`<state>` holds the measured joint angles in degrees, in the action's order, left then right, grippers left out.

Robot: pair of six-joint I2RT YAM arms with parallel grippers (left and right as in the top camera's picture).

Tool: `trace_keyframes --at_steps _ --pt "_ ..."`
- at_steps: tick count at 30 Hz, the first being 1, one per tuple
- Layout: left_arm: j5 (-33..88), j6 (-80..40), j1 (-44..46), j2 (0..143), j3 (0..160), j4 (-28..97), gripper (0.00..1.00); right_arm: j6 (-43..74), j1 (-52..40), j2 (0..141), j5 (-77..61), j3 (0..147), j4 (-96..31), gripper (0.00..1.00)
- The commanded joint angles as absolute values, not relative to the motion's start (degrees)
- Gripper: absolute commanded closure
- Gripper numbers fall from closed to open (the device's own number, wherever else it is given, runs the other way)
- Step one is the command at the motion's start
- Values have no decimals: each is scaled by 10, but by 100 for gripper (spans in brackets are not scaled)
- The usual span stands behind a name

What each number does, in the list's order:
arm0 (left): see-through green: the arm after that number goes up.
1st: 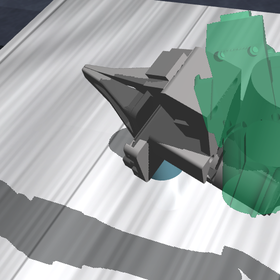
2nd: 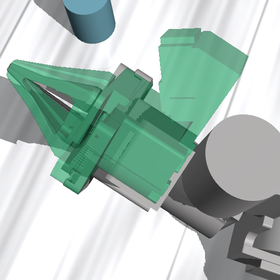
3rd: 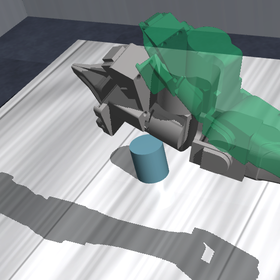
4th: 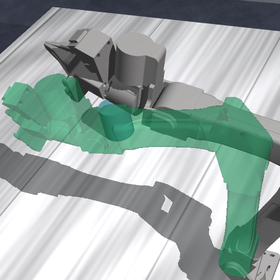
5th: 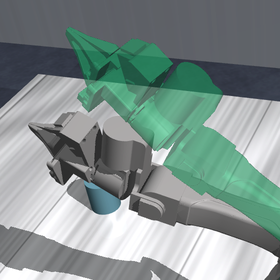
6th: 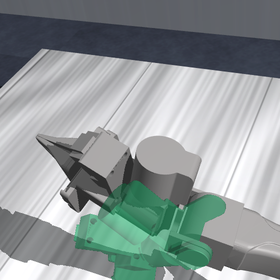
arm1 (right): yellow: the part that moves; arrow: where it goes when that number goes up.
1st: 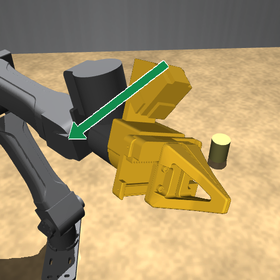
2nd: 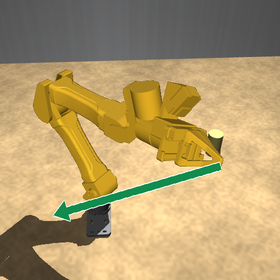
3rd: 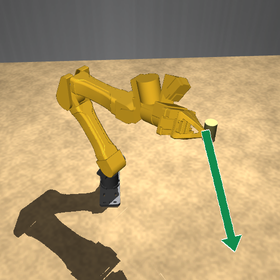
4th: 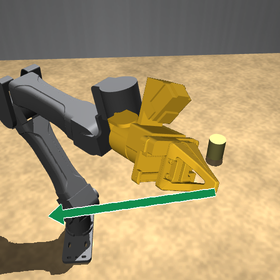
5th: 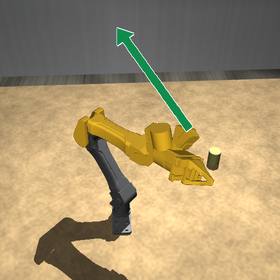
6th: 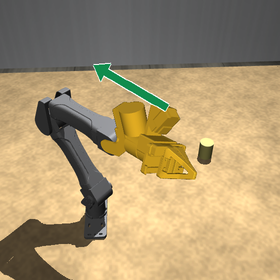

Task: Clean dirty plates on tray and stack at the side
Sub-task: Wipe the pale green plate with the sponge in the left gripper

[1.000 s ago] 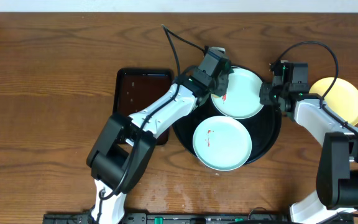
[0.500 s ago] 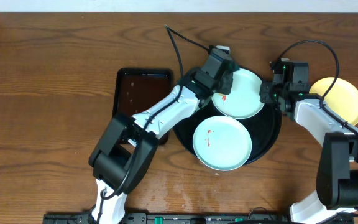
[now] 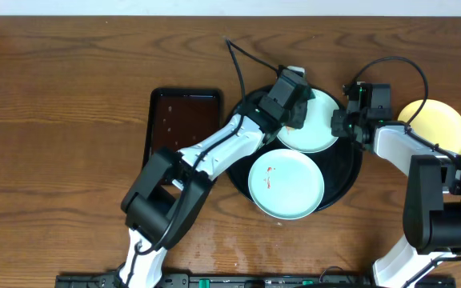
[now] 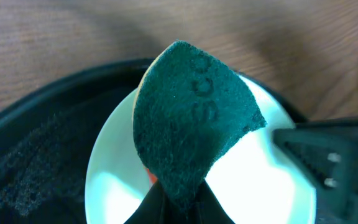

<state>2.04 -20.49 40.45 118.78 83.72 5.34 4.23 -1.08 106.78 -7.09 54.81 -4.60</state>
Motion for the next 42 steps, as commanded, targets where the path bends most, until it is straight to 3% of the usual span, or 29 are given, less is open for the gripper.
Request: trace_keyframes --at_steps 1,15,29,42 --pt "-3 -181 403 1200 856 51 92 50 -15 1072 -69 553 -44 91" --pt "-12 -176 402 1213 856 52 93 57 -15 1072 -71 553 -42 99" --pt "-74 -188 401 1282 856 38 93 57 -15 1072 -72 553 -42 99" --pt "87 -246 401 1287 856 26 93 57 -15 1072 -72 553 -42 99"
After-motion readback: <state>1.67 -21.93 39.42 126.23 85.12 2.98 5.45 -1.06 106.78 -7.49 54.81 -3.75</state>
